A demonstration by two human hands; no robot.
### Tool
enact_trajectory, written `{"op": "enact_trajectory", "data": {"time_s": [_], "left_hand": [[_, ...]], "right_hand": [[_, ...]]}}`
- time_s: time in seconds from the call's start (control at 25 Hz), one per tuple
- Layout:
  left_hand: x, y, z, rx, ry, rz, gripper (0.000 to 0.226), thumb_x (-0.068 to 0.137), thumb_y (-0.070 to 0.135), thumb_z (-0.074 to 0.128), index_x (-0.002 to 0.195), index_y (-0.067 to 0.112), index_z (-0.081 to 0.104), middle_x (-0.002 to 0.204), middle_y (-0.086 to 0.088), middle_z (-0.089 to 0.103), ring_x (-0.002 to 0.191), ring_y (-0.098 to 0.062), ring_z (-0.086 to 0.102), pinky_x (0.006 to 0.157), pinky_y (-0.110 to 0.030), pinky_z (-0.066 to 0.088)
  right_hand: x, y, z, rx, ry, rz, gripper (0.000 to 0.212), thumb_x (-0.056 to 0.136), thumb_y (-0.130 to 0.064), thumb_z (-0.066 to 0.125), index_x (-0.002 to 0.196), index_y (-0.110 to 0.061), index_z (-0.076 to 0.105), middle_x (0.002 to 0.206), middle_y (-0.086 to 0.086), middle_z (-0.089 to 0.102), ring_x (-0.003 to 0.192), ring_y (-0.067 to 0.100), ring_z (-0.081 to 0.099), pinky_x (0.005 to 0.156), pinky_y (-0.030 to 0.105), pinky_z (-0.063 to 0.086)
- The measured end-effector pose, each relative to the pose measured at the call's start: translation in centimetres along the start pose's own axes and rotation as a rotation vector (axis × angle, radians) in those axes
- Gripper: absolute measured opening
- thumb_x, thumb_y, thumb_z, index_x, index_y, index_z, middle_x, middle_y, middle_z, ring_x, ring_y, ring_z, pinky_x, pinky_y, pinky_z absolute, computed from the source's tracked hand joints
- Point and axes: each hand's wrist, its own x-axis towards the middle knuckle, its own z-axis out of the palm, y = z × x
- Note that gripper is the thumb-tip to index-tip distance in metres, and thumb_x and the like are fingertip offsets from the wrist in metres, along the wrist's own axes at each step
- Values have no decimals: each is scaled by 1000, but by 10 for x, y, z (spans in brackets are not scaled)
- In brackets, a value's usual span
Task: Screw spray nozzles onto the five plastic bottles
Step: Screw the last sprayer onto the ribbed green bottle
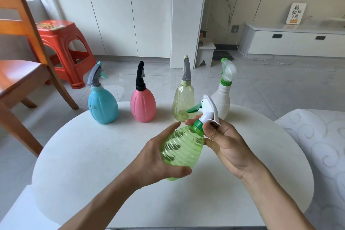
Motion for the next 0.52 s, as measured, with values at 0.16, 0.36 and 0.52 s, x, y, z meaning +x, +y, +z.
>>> {"op": "enact_trajectory", "data": {"time_s": [0.16,0.36,0.52], "left_hand": [[-1,-2,4,185,86,86,111,56,39,89,151,38,29,130,16,58,115,-7,57,93,-28,50],[0,-1,12,386,141,146,113,57,49,80,153,38,21,132,27,45,113,-1,49,84,3,32],[4,0,7,383,200,169,112,58,45,82,153,34,23,131,28,41,111,-1,46,80,8,26]], "right_hand": [[0,15,12,19,236,30,50,76,-30,80,110,1,61,104,12,74,103,31,70,85,38,53],[4,21,23,16,419,59,54,70,-45,81,102,-5,64,92,9,70,90,22,69,75,29,54],[2,15,18,114,309,77,31,88,-38,62,107,-16,73,112,12,75,102,23,71,80,31,54]]}}
